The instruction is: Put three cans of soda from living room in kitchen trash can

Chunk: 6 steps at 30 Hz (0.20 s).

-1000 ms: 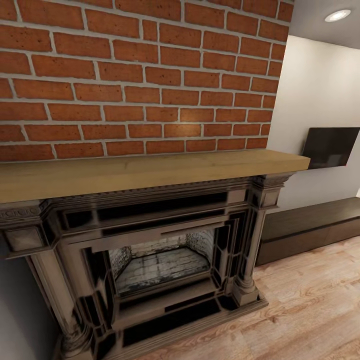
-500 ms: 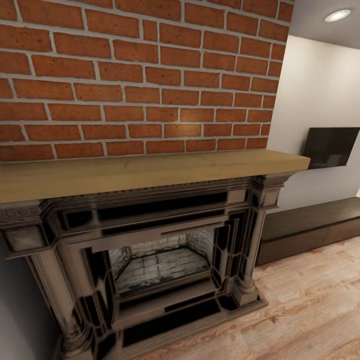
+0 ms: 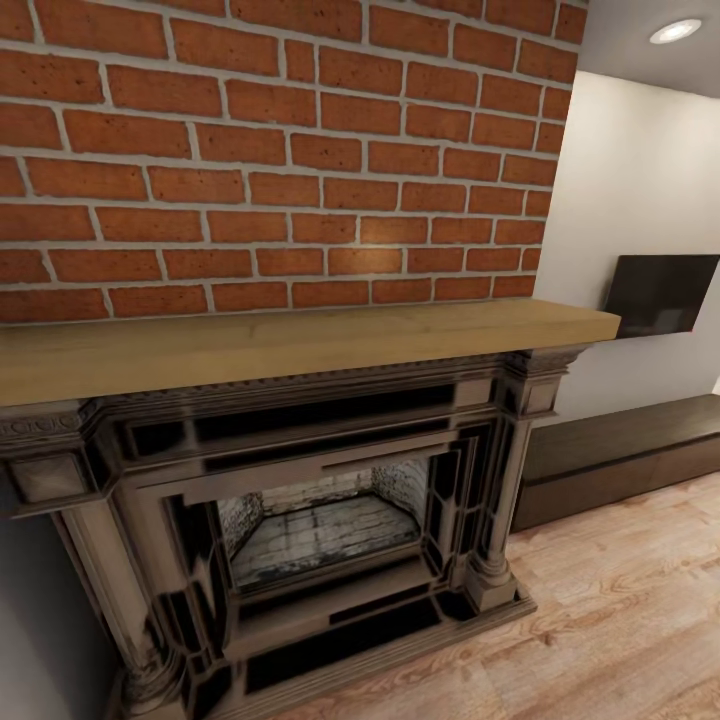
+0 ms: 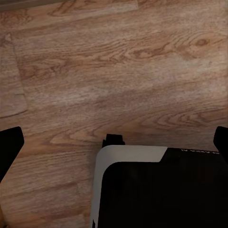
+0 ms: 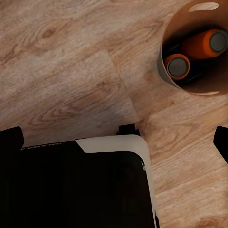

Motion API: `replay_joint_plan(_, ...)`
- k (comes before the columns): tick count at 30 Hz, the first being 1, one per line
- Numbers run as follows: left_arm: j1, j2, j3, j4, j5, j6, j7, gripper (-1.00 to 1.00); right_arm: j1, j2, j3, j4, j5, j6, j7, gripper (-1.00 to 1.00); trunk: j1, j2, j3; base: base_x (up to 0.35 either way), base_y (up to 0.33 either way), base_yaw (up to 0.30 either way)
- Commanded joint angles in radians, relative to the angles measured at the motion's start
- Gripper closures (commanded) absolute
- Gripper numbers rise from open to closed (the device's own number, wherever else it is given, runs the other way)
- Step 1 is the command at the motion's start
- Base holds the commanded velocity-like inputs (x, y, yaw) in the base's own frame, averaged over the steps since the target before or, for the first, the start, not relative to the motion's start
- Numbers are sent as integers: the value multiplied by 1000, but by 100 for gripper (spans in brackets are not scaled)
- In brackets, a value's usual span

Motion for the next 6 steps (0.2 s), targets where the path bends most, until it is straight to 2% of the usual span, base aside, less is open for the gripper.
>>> replay_joint_plan(1, 0, 0, 0, 0, 0, 0, 0, -100, 0, 0, 0, 0, 0, 0, 0, -100, 0, 0, 0, 0, 0, 0)
replay_joint_plan(6, 0, 0, 0, 0, 0, 0, 0, -100, 0, 0, 0, 0, 0, 0, 0, -100, 0, 0, 0, 0, 0, 0)
